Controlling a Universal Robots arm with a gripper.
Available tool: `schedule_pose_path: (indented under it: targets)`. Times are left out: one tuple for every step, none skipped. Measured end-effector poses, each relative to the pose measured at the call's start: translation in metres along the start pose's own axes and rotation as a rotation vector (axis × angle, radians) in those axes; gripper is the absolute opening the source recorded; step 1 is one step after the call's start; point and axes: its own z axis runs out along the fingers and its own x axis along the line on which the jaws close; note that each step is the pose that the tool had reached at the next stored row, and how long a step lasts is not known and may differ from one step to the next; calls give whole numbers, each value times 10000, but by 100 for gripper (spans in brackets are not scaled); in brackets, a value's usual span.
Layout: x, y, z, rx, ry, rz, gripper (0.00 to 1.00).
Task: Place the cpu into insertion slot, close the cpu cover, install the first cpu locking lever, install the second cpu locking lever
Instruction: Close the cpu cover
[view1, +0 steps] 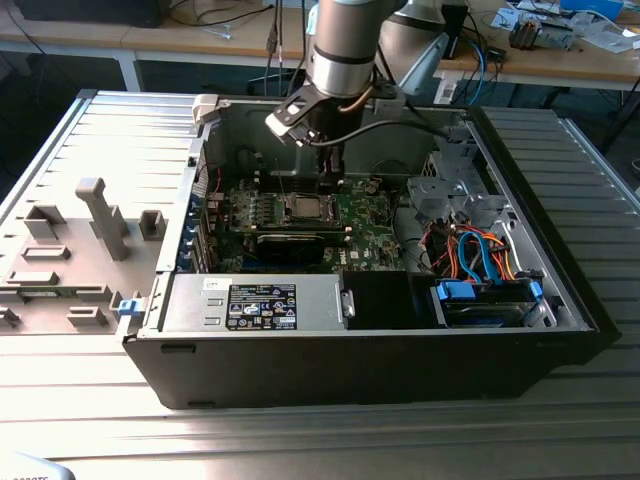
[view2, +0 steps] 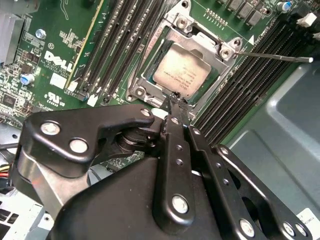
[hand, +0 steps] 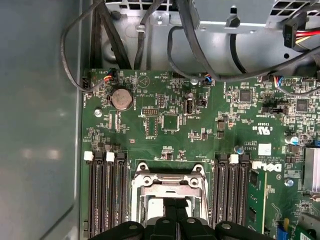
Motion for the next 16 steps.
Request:
schedule_pose_path:
  targets:
    - [1,-6,4,-1,1,0,11]
    - [1,-11,8,0,0,1,11]
    - [1,-19,12,0,0,1,11]
    - [2,-27,16,0,0,1,11]
    - [2,-32,19,0,1,1,11]
    - [2,-39,22,-1,1,1,11]
    - [2,-46,24,0,0,0,11]
    - [3,-58,29,-1,0,1,11]
    - [4,-72,34,0,1,1,11]
    - [5,-88,41,-1,1,-1,11]
    - [5,-97,45,0,1,-2,11]
    - [6,-107,49,0,0,-2,11]
    - [7,-130,60,-1,1,-2,11]
    - [8,-146,71,-1,1,-2,11]
    - [9,-167,82,0,0,-3,11]
    - [10,-179,90,-1,1,-2,11]
